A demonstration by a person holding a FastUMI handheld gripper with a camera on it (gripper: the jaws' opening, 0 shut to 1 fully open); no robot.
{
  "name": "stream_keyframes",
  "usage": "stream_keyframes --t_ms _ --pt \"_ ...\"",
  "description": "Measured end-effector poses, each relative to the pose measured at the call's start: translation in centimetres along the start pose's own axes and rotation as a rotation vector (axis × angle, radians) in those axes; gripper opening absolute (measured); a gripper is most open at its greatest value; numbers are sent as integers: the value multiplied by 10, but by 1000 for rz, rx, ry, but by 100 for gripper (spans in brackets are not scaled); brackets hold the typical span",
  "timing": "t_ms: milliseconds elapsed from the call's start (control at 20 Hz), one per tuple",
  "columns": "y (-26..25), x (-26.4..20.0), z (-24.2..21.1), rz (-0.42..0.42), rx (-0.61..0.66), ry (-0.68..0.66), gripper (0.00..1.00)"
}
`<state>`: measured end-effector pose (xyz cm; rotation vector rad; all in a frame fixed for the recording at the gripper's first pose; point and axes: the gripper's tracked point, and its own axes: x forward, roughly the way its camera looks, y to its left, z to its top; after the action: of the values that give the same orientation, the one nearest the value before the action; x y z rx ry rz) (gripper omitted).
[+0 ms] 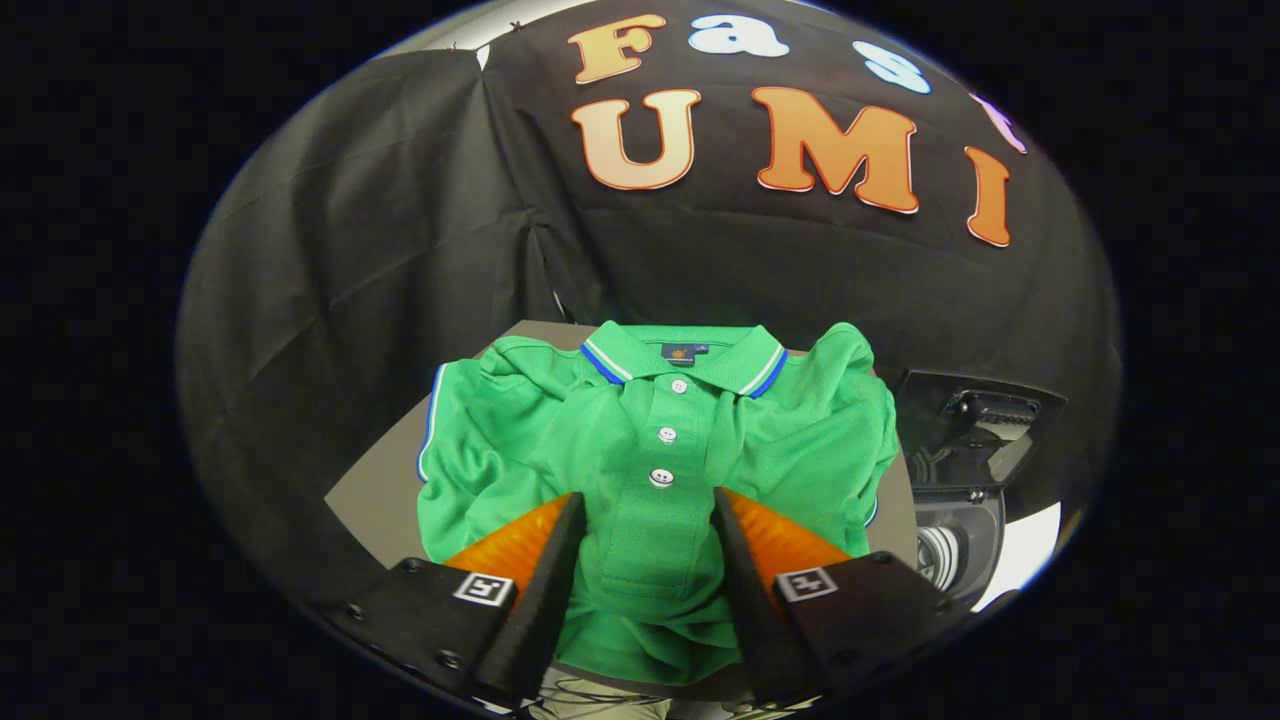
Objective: Put the clothes into the washing machine and then close the washing machine lid.
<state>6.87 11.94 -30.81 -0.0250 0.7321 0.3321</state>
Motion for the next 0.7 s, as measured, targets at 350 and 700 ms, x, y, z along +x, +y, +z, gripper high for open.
stream_keyframes --t_ms 350,700 --pt "2 1 4 -3 -68 -36 30" --pt "3 -11 10 -27 -146 -75 17"
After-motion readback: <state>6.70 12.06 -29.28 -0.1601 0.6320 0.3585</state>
